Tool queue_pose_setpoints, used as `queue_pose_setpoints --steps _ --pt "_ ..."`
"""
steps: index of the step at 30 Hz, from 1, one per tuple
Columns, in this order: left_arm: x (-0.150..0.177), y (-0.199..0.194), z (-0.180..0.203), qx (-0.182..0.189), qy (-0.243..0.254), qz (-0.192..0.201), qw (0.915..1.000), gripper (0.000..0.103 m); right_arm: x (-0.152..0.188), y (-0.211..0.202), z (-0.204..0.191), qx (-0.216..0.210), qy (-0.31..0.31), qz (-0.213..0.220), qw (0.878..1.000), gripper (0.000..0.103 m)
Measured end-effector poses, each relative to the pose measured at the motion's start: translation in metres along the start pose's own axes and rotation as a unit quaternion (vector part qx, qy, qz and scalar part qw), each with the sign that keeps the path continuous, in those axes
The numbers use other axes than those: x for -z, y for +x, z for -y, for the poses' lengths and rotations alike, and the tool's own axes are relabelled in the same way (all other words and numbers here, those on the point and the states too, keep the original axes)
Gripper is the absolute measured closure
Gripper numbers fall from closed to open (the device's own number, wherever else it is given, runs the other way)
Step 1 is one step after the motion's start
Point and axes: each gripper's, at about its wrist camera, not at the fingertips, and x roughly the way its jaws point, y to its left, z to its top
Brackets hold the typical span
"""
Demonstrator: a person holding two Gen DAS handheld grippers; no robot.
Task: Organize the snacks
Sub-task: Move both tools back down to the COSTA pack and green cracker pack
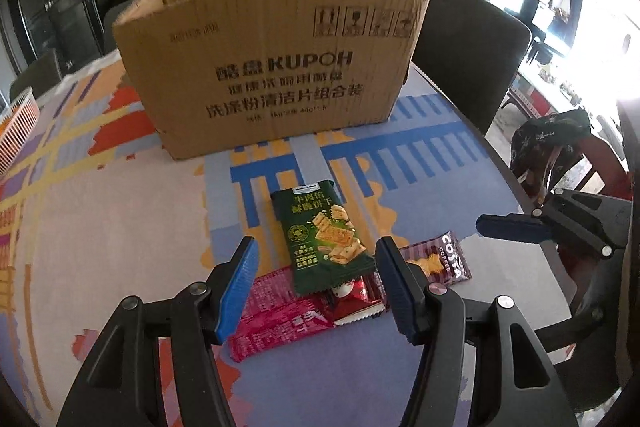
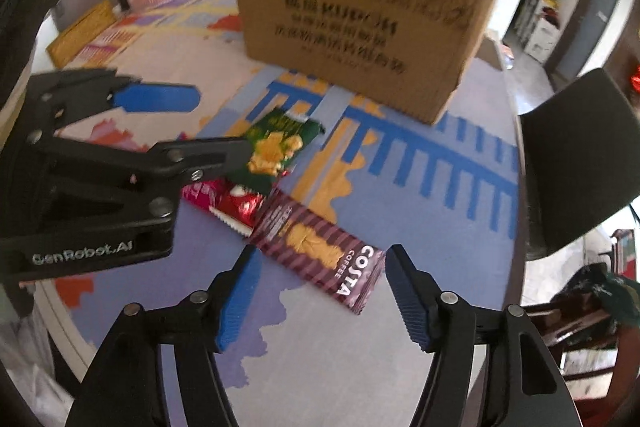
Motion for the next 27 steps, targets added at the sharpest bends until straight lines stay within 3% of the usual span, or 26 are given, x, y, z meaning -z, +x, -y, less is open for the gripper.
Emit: queue_pose_setpoints --steps 7,14,17,27 --pt "-0.007 0.021 0.004 -0.006 0.010 -0.019 0.9997 0.041 0.002 0.016 0.006 0.010 -0.019 -0.007 1.000 0.038" --pt "-0.014 0.038 0.010 -0.014 0.028 -0.032 0.9990 0.040 0.006 0.025 0.008 -0.009 -0.030 -0.011 0.999 0.038" --pt "-0.015 0.045 0.009 -0.012 0.026 -0.041 0.9988 0.040 0.003 0.027 0.011 -0.017 -0.031 -0.006 0.999 0.033" --pt "-0.015 0.054 0.000 -0.001 0.006 -0.055 0.9985 0.042 -0.007 0.030 0.005 -0.033 -0.081 -0.001 0.996 0.032"
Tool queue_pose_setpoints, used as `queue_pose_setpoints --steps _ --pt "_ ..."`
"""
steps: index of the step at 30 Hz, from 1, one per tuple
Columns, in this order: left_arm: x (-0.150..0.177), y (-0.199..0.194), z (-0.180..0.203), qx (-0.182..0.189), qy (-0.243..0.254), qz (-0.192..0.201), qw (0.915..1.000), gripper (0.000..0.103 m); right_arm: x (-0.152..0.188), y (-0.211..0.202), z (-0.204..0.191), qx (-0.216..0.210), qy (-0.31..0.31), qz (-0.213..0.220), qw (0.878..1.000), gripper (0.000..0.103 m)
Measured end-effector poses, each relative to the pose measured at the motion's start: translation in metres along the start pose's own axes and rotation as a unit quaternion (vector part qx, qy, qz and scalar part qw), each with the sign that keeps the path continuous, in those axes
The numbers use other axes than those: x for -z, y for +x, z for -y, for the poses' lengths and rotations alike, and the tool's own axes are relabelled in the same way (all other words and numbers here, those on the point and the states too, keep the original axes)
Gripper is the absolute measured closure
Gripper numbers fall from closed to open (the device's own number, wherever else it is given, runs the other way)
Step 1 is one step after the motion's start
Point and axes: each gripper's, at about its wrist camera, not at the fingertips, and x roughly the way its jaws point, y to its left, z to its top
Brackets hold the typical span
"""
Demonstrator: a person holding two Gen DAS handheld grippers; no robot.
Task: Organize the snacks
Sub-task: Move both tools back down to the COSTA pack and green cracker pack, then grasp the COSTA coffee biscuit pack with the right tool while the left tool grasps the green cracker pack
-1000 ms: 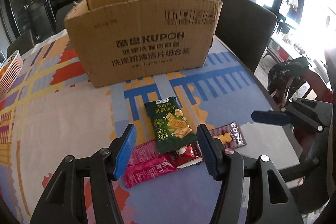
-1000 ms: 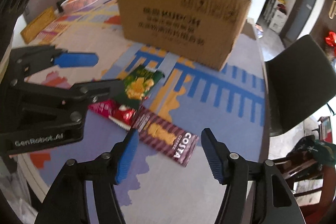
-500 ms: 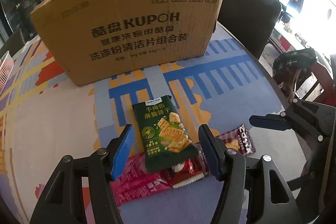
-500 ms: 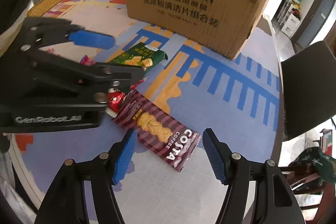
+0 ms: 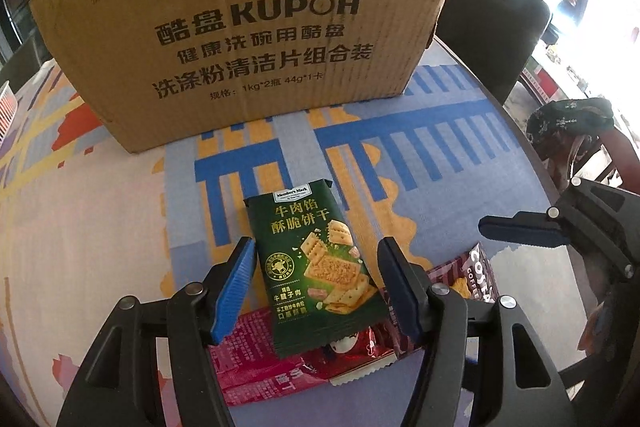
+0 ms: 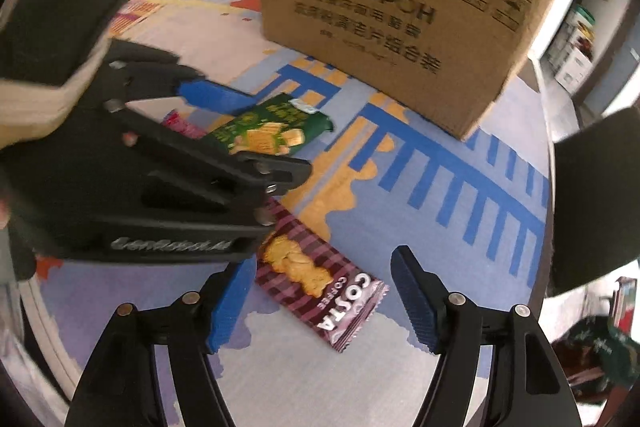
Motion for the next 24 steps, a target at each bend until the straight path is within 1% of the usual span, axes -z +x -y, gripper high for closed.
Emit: queue_pose_setpoints --steps 1,2,5,6,8,11,14,15,18,21,24 --pt "0.000 0.000 0.000 -0.001 0.000 0.000 1.0000 0.043 0.001 -0.001 -0.002 -0.001 -0.011 0.001 1.000 0.030" --pt "0.000 0.000 -0.001 0.000 -0.001 0.000 1.0000 0.046 0.001 -0.001 -0.004 0.001 -0.024 0.001 1.000 0.028" --pt "0.002 0.003 -0.003 0.007 -0.010 -0.005 0.9999 0.055 0.001 0.005 -0.011 0.012 -0.062 -0.009 0.998 0.028" --pt "0.003 0.004 -0.006 0.013 -0.015 -0.006 0.9998 0.056 -0.001 0.008 -0.012 0.010 -0.071 -0.012 0.997 0.028" --pt "0.004 0.004 -0.009 0.021 -0.021 -0.008 0.9995 0.057 -0.003 0.013 -0.011 0.009 -0.074 -0.012 0.997 0.028" --pt "0.005 0.002 -0.012 0.029 -0.026 -0.008 0.9992 0.058 -0.005 0.016 -0.003 -0.008 -0.046 -0.012 0.999 0.029" --pt "0.007 0.000 -0.012 0.028 -0.020 -0.008 0.9994 0.058 -0.001 0.017 0.004 -0.026 -0.010 -0.013 1.000 0.034" --pt "0.006 0.000 -0.012 0.029 -0.023 -0.008 0.9993 0.059 -0.001 0.016 0.005 -0.028 0.002 -0.015 0.999 0.039" --pt "0.007 -0.004 -0.016 0.033 -0.031 -0.006 0.9990 0.059 0.000 0.013 0.005 -0.016 0.028 -0.024 0.999 0.054" --pt "0.008 -0.013 -0.018 0.029 -0.031 0.002 0.9991 0.059 0.002 0.009 0.009 -0.008 0.051 -0.028 0.998 0.061" --pt "0.011 -0.020 -0.017 0.026 -0.026 0.008 0.9993 0.059 0.004 0.007 0.012 -0.003 0.070 -0.029 0.997 0.062"
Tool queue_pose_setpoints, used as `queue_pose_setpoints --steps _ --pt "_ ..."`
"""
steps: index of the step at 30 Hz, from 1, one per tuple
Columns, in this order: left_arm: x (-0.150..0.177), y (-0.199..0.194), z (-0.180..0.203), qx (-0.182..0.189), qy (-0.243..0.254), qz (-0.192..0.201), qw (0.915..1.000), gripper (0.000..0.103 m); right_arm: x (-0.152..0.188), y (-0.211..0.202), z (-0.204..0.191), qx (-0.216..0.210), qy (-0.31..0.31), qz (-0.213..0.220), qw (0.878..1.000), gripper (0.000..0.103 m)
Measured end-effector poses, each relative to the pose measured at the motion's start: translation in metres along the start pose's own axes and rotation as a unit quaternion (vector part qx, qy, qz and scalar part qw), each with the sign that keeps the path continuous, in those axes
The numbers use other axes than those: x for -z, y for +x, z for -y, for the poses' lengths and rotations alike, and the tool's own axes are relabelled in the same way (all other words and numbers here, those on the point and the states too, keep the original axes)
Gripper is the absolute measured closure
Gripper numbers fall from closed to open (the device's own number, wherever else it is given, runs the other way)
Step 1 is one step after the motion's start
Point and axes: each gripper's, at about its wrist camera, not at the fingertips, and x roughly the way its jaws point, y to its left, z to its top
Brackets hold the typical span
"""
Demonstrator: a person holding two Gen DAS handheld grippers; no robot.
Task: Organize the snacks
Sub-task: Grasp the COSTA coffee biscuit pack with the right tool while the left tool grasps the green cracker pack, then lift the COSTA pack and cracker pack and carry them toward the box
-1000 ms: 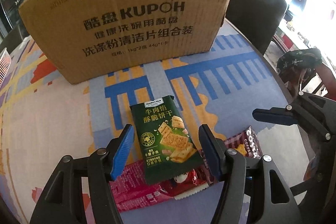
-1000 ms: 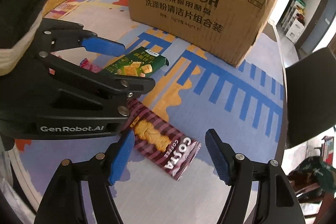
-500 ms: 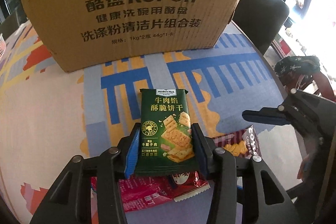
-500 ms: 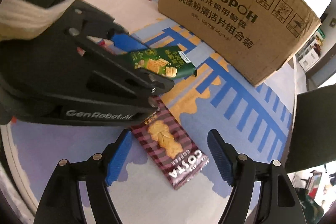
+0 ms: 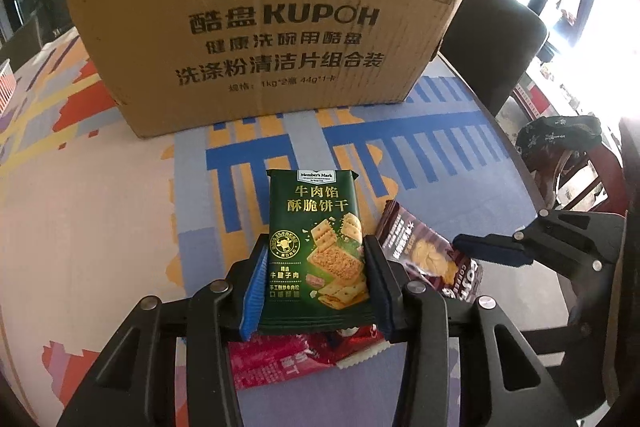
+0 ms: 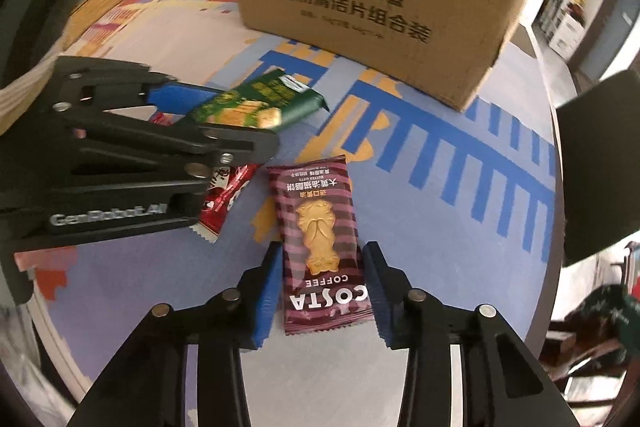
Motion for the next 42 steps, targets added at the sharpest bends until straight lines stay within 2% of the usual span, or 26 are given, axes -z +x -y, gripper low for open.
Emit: queue_pose_setpoints --steps 8,12,19,29,42 --pt "0.013 -0.009 0.006 -0.002 0.013 0.006 0.9999 0.059 -0.003 0.004 0.000 -0.001 0.011 0.006 1.000 0.058" --pt "0.018 -0.015 0.002 -0.003 0.006 0.014 0.9999 0.059 -0.005 0.005 -0.001 0.013 0.031 0.004 0.999 0.064" --pt "0.024 -0.027 -0.008 -0.009 -0.003 0.025 0.9996 0.059 0.001 0.000 -0.004 0.026 0.079 0.017 0.996 0.064" --pt "0.028 -0.050 -0.016 -0.005 -0.010 0.048 0.9988 0.059 0.003 -0.030 -0.010 0.027 0.127 0.069 0.989 0.064" --pt "0.011 -0.090 -0.028 -0.010 -0.020 0.104 0.9943 0.059 -0.023 -0.076 -0.017 0.049 0.153 0.145 0.976 0.064"
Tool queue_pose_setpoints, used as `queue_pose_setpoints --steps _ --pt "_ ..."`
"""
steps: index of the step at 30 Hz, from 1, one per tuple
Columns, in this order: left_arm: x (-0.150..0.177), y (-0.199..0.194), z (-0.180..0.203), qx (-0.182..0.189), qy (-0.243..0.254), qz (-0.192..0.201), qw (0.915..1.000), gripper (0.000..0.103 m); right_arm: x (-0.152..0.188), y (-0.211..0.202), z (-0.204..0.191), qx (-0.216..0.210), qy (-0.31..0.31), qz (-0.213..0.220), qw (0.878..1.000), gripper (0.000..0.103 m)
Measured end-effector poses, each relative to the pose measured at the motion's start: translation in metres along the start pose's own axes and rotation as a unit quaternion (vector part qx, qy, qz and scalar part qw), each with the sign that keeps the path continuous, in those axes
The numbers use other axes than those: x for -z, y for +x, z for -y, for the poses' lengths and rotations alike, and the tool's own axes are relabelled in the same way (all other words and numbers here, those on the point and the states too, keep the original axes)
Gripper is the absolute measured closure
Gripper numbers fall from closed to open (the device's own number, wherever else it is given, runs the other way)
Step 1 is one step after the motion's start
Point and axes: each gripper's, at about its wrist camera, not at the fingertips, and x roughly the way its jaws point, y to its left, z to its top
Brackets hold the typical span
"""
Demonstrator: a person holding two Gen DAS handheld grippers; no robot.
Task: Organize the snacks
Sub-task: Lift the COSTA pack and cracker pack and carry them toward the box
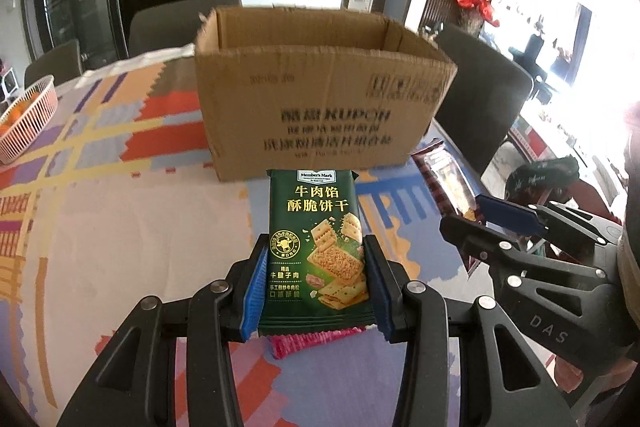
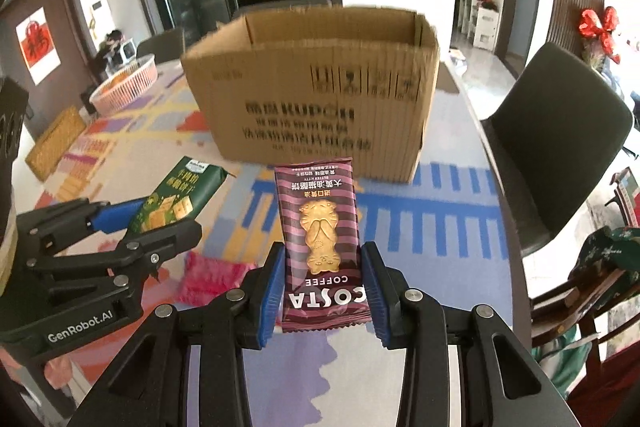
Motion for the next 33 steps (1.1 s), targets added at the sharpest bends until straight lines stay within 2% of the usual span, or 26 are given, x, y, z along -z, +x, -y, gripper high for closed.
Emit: queue_pose_setpoints --steps 13,23,33 --pt "-0.044 -0.038 -0.011 -0.005 0.008 0.067 0.9977 0.059 -0.046 -0.040 -0.014 -0.005 0.016 0.083 0.996 0.064" --pt "-0.081 -0.048 -0.019 -0.016 0.007 0.095 0.9953 0.059 -0.089 -0.048 -0.022 -0.017 0.021 0.113 0.993 0.064" --pt "-0.124 -0.040 -0.028 -0.020 0.016 0.105 0.9942 0.059 -0.130 -0.040 -0.018 -0.001 0.020 0.123 0.992 0.064"
